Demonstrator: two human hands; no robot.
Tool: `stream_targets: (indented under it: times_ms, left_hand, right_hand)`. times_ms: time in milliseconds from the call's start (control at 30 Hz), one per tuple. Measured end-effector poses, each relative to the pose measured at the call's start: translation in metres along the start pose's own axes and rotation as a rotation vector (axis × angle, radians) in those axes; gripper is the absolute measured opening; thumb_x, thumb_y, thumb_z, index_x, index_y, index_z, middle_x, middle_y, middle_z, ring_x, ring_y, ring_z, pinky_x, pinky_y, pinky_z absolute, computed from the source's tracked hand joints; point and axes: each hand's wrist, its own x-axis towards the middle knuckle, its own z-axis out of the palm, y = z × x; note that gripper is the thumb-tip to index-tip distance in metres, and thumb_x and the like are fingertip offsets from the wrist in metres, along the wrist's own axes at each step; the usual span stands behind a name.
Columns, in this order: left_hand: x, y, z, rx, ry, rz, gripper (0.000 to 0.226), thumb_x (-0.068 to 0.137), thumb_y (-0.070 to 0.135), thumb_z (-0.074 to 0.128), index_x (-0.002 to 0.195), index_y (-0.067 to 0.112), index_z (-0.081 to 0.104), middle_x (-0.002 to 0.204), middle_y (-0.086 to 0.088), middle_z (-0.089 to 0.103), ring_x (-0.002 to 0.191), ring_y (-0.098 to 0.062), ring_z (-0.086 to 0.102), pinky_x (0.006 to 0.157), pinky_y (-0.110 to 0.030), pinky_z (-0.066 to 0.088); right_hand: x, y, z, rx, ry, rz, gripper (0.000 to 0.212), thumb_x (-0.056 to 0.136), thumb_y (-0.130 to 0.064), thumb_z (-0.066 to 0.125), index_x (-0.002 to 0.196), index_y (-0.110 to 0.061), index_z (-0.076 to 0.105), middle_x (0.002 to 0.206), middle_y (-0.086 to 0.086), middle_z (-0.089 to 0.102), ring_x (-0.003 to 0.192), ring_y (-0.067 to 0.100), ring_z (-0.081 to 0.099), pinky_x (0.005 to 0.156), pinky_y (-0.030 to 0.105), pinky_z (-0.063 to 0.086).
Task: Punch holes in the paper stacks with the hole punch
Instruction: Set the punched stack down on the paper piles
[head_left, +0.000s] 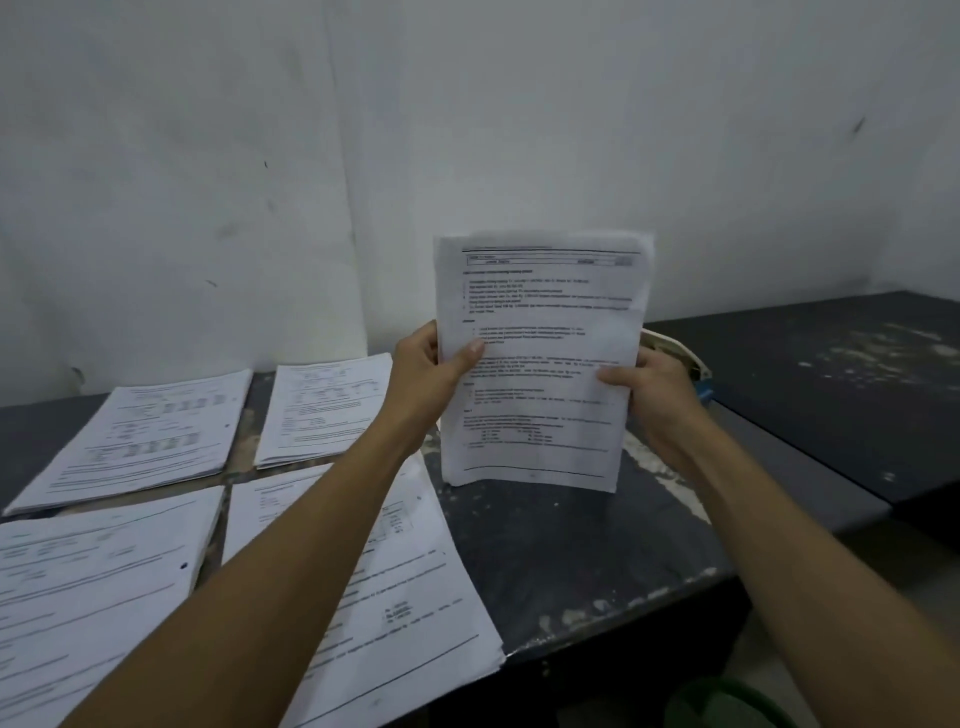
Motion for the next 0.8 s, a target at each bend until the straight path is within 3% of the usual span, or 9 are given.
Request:
stream_targets:
  times_ms: [167, 467, 633, 800]
  left_hand:
    - [0.008, 0.002, -0.005, -0.046, 0.009, 0.023, 0.020, 0.089, 0.021, 0.074, 0.109, 0.023, 0.070, 0.106, 0.008, 0.076, 0.091, -0.014, 0.075, 0.080, -0.040, 0.063]
    - [0.015, 0.005, -0.008, -0.111, -0.079, 0.041, 0.047, 0.069, 0.034, 0.086, 0.111, 0.023, 0.069, 0.105, 0.008, 0.076, 0.091, -0.016, 0.075, 0.069, -0.028, 0.062]
    - [0.018, 0.008, 0.003, -0.093, -0.087, 0.059, 0.047, 0.065, 0.037, 0.088, 0.107, 0.023, 0.071, 0.103, 0.004, 0.077, 0.089, -0.019, 0.076, 0.069, -0.033, 0.062]
    - [0.019, 0.007, 0.006, -0.044, -0.090, 0.056, 0.049, 0.067, 0.039, 0.087, 0.111, 0.023, 0.071, 0.103, 0.004, 0.077, 0.090, -0.020, 0.075, 0.073, -0.038, 0.063]
  right_hand:
    - [0.006, -0.002, -0.006, -0.045, -0.044, -0.058, 0.028, 0.088, 0.000, 0.065, 0.114, -0.008, 0.070, 0.107, 0.007, 0.075, 0.097, 0.029, 0.072, 0.088, 0.051, 0.058]
    - [0.002, -0.009, -0.005, 0.066, -0.011, -0.140, 0.049, 0.067, -0.003, 0.073, 0.114, -0.009, 0.064, 0.108, 0.007, 0.074, 0.100, 0.030, 0.070, 0.082, 0.045, 0.061]
    - [-0.002, -0.013, 0.010, 0.019, 0.014, -0.132, 0.043, 0.057, -0.013, 0.069, 0.100, -0.011, 0.069, 0.099, 0.006, 0.076, 0.094, 0.030, 0.070, 0.082, 0.052, 0.059]
    - [-0.004, -0.012, 0.012, -0.011, 0.029, -0.142, 0.044, 0.057, -0.015, 0.067, 0.100, -0.014, 0.068, 0.099, 0.003, 0.074, 0.096, 0.030, 0.069, 0.078, 0.045, 0.060]
